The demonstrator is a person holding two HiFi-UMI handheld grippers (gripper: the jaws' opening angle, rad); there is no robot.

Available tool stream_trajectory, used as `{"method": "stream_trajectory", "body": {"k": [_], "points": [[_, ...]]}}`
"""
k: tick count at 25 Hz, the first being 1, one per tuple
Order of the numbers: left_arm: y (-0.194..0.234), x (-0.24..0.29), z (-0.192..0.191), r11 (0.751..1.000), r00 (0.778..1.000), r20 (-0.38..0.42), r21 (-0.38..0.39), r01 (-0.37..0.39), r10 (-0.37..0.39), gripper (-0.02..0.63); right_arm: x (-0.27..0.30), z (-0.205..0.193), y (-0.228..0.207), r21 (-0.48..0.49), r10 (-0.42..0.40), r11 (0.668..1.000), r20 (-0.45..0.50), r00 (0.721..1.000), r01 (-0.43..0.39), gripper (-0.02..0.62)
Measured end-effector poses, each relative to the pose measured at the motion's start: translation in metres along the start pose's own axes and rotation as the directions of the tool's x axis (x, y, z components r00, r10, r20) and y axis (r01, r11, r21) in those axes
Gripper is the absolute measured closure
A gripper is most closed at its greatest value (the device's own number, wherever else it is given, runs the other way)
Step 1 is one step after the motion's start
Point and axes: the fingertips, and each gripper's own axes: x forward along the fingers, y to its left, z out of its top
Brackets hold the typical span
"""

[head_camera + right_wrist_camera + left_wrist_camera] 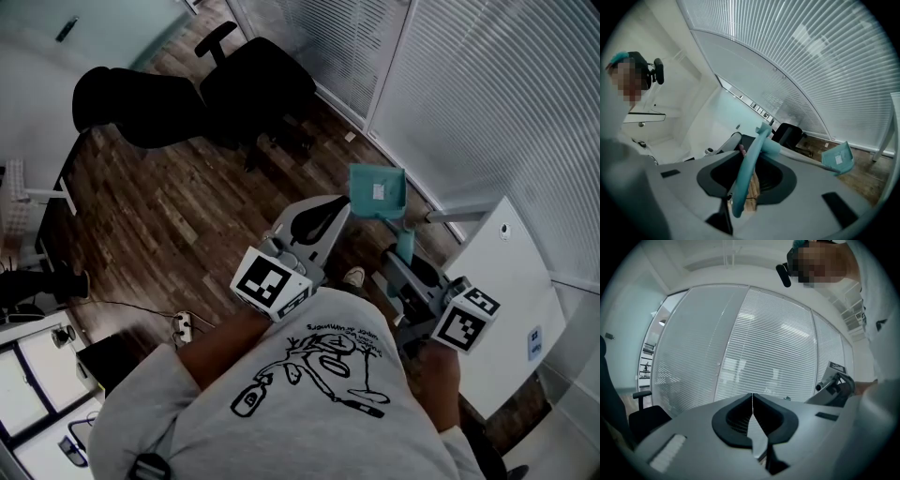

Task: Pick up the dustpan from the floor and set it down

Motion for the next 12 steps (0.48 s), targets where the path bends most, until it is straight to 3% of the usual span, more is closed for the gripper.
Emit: {"method": "stream_trajectory", "body": {"k": [12], "points": [[0.003, -0.003, -0.001, 1.0, 1.0, -0.005, 0.0, -0.005, 0.005, 0.604, 0.018, -0.01, -0.028, 0.02, 0.004, 1.0, -0.002, 1.0, -0.003, 0.505]]}}
